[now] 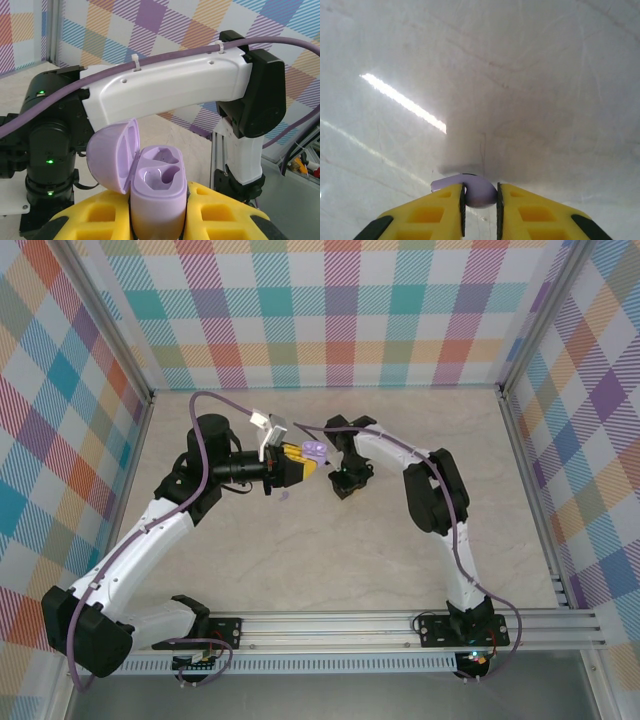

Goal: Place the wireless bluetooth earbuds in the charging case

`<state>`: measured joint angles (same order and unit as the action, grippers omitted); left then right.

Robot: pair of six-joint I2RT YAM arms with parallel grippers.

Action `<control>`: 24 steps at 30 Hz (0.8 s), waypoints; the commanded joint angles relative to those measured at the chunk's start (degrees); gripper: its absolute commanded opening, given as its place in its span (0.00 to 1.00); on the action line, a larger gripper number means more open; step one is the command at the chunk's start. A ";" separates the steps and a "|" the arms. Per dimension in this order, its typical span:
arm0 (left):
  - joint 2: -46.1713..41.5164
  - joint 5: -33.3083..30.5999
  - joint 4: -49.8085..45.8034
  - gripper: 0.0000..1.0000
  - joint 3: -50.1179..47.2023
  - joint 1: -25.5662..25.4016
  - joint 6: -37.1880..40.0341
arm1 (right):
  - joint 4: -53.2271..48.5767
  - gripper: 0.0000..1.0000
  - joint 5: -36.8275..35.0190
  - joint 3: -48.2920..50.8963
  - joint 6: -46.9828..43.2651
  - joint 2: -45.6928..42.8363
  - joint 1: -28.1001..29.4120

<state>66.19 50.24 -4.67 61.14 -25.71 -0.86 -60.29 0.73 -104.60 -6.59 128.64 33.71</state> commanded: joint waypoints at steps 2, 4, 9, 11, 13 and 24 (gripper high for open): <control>-1.62 0.04 -0.39 0.12 0.64 0.42 -0.63 | 1.21 0.24 3.00 2.20 -3.82 -4.11 -1.08; -1.69 -0.01 -0.35 0.12 0.64 0.44 -0.58 | 1.05 0.24 3.34 2.20 -3.53 -3.93 -1.28; -1.81 -0.22 -0.43 0.11 0.44 0.42 -0.47 | 2.12 0.27 3.84 3.06 -2.01 -3.40 -1.37; -1.87 -0.22 -0.56 0.11 0.34 0.43 -0.41 | 2.17 0.27 3.79 3.16 -1.78 -3.07 -1.38; -2.03 -0.27 -0.53 0.11 0.22 0.44 -0.42 | 1.87 0.27 3.71 3.11 -1.89 -2.66 -1.41; -2.19 -0.67 -0.63 0.11 -0.06 0.40 -0.20 | 1.93 0.35 3.21 3.33 0.52 -4.16 -1.54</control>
<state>65.17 49.82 -5.50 61.14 -25.71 -0.86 -58.08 3.07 -101.93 -7.51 126.61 32.29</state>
